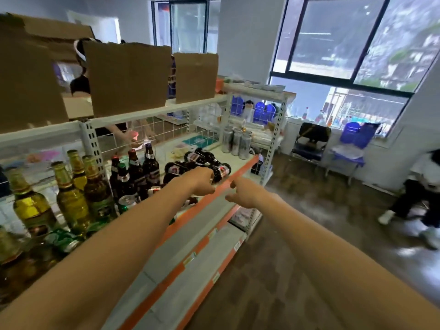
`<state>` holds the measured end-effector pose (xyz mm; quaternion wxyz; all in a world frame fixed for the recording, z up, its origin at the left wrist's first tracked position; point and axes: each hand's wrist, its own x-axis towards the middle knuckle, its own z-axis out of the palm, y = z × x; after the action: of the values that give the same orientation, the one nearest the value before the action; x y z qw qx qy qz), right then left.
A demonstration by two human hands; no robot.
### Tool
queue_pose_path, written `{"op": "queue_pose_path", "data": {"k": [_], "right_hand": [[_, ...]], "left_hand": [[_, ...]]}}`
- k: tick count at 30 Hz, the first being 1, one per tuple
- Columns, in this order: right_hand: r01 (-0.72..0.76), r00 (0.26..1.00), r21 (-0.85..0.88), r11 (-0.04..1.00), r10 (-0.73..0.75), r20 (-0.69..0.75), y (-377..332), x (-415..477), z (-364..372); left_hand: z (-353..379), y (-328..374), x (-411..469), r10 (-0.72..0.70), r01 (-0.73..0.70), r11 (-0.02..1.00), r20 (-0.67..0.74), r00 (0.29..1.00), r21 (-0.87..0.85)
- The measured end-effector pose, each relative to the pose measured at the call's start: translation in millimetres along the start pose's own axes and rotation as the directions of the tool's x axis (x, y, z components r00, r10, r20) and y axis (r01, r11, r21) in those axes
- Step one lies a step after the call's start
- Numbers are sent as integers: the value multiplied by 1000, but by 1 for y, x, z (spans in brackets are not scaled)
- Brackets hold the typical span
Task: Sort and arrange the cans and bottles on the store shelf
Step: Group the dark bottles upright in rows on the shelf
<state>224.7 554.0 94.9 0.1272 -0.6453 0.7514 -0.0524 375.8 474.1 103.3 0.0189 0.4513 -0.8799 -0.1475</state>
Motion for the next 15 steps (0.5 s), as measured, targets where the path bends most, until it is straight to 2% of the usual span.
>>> {"op": "queue_pose_path", "data": {"k": [6,15], "right_hand": [[-46,999,-48,998,47,16,36,93,-21],[-31,999,-82,996,33,28,56,212,-25]], "left_hand": [[-15,-9,97,40,-40,998,-4,999,-52],[-15,-59,219,-50,51,998,45,998,-35]]}}
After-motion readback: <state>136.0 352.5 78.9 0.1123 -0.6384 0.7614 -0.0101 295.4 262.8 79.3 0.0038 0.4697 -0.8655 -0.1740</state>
